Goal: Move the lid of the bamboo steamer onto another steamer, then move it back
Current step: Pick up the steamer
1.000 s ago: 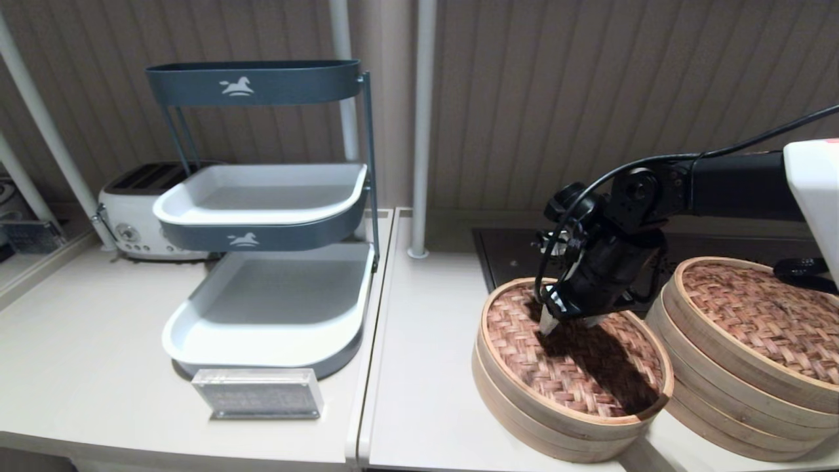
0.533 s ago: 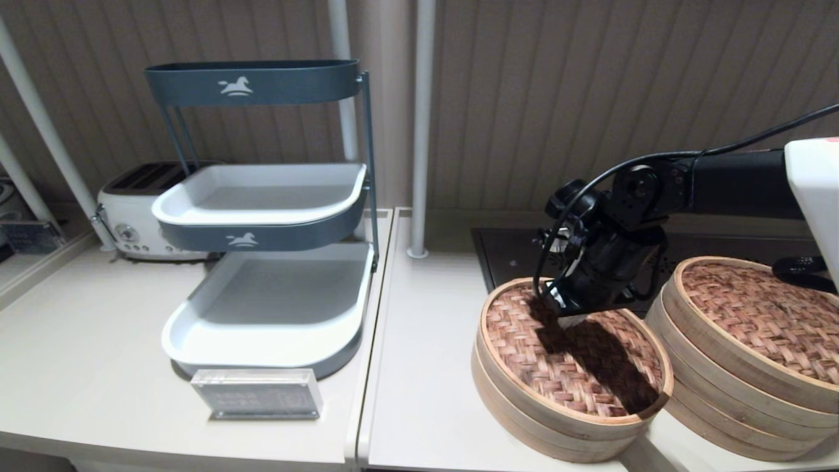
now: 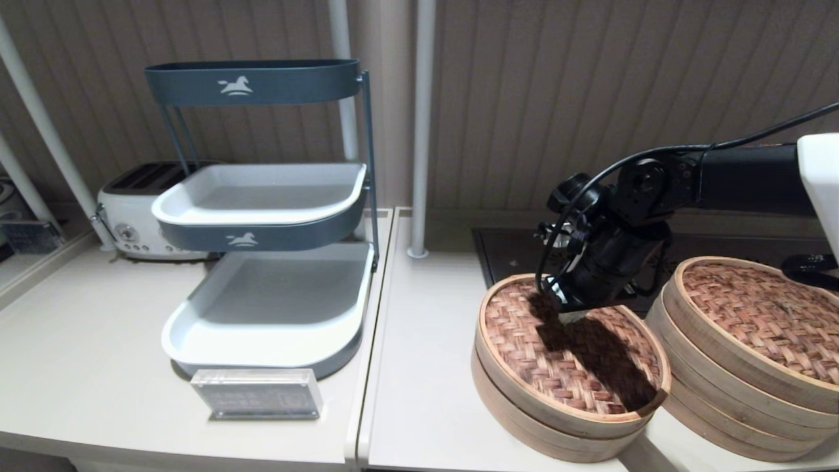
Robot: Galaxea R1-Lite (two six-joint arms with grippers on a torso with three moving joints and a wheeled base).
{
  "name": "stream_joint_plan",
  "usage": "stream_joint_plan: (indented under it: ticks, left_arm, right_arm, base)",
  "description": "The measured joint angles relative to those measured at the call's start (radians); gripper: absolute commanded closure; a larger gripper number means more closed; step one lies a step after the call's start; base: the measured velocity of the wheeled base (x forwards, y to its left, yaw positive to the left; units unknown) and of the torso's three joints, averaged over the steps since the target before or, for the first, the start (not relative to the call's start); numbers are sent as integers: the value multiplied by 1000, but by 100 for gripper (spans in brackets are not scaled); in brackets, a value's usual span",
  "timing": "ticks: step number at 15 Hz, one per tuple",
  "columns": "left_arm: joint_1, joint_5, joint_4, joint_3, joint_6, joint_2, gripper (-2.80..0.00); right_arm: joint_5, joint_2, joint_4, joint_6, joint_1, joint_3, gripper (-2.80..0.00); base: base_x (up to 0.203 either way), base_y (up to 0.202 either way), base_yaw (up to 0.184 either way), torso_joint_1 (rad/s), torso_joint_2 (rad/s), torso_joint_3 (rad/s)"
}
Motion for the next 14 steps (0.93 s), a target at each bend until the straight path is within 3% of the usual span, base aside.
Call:
stream_joint_plan:
  ticks: [14]
  left_arm:
    - [0, 0, 0, 0, 0, 0, 0]
  right_arm:
    - [-20, -29, 47, -15, 1, -92, 0]
  base:
    - [0, 0, 0, 0, 0, 0]
